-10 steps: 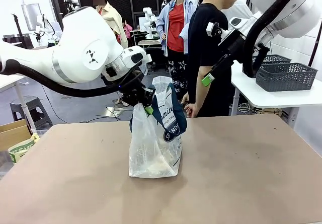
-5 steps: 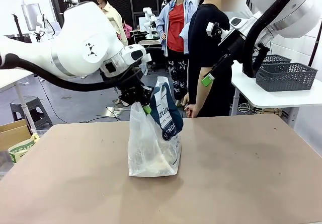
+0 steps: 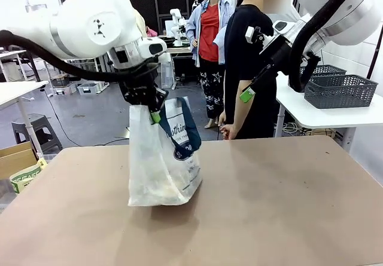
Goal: Transfer purchased items from the store into the shopping bag.
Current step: Move the Reusable shopping bag to the right side of the table.
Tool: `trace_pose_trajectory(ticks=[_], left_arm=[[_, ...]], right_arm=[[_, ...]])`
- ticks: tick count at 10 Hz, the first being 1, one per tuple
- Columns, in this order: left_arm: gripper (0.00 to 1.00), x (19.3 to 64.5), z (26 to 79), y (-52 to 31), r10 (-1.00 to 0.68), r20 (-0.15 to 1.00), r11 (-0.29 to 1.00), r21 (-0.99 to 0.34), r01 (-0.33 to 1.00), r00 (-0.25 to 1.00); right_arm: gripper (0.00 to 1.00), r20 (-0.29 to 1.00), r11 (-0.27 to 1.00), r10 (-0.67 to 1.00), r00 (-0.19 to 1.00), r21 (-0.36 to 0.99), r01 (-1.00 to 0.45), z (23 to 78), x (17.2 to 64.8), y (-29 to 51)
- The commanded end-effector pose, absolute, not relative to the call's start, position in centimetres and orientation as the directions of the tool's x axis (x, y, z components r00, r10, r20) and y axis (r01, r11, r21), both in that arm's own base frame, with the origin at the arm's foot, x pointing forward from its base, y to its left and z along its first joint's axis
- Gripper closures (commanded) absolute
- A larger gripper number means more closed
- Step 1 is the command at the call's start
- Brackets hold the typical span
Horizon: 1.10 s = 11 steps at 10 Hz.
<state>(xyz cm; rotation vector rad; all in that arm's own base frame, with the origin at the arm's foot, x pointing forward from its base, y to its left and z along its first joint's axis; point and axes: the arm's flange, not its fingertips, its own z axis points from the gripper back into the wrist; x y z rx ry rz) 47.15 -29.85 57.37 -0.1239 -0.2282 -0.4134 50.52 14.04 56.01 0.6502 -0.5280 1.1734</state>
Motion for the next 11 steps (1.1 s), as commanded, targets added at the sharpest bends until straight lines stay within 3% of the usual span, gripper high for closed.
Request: trace_pose_trajectory(ticks=[1, 8, 11], left_arm=[[1.0, 48.2, 60.3, -28.5, -0.376, 0.27, 0.918, -0.022, 0.396, 0.887], [1.0, 46.5, 66.4, -17.8, -0.405, 0.356, 0.914, 0.145, 0.379, 0.842], [1.0, 44.9, 68.0, -13.6, -0.424, 0.36, 0.904, 0.118, 0.41, 0.831]], right_arm=[[0.0, 0.682, 0.258, 0.663, 0.309, 0.179, -0.949, 56.0, 50.5, 14.2], [0.0, 0.682, 0.258, 0.663, 0.309, 0.179, -0.949, 56.0, 50.5, 14.2], [0.0, 0.682, 0.258, 0.663, 0.309, 0.179, -0.949, 56.0, 50.5, 14.2]])
